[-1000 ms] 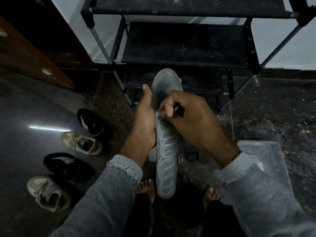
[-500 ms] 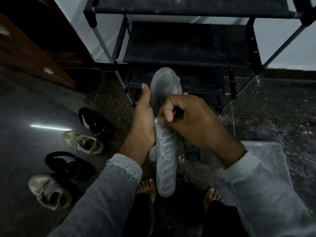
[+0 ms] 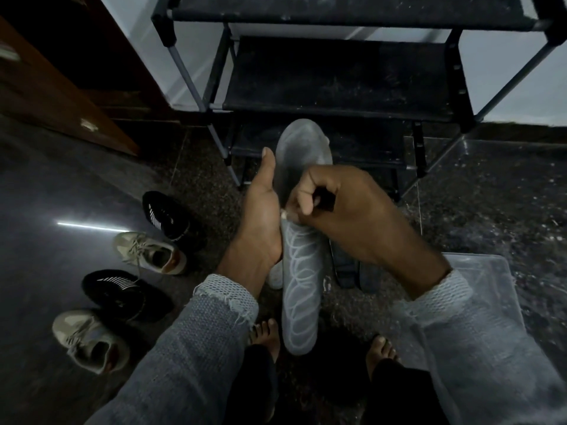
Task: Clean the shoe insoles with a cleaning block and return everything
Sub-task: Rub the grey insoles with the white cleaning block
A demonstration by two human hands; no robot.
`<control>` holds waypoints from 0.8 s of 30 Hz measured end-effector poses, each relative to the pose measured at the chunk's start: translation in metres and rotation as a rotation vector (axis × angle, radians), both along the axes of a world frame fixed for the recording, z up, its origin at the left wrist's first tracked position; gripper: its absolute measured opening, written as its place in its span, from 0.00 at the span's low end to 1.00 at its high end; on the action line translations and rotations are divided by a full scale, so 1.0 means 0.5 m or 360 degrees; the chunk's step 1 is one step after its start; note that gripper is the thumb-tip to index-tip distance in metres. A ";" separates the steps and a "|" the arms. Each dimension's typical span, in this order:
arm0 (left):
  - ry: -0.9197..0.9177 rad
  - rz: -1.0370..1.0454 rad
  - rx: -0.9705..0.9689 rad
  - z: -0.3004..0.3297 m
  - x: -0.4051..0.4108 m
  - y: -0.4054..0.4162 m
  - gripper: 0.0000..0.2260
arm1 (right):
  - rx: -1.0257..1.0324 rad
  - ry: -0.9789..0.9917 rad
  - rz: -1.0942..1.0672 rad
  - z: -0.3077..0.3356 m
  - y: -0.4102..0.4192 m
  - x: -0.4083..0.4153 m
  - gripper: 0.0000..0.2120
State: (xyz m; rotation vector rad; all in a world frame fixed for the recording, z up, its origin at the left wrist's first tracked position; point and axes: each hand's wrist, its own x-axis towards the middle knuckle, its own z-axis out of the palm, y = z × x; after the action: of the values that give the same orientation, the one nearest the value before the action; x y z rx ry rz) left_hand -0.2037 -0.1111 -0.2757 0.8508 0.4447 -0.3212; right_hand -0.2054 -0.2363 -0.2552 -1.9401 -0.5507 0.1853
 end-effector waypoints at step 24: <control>0.0028 -0.0073 -0.0055 0.013 -0.012 -0.018 0.26 | 0.0132 -0.0186 -0.0669 -0.006 0.031 -0.008 0.12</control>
State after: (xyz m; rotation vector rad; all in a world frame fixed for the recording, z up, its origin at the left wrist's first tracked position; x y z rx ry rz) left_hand -0.2099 -0.1203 -0.2693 0.8259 0.4355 -0.3778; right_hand -0.2092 -0.2207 -0.2583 -1.9466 -0.2115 -0.2162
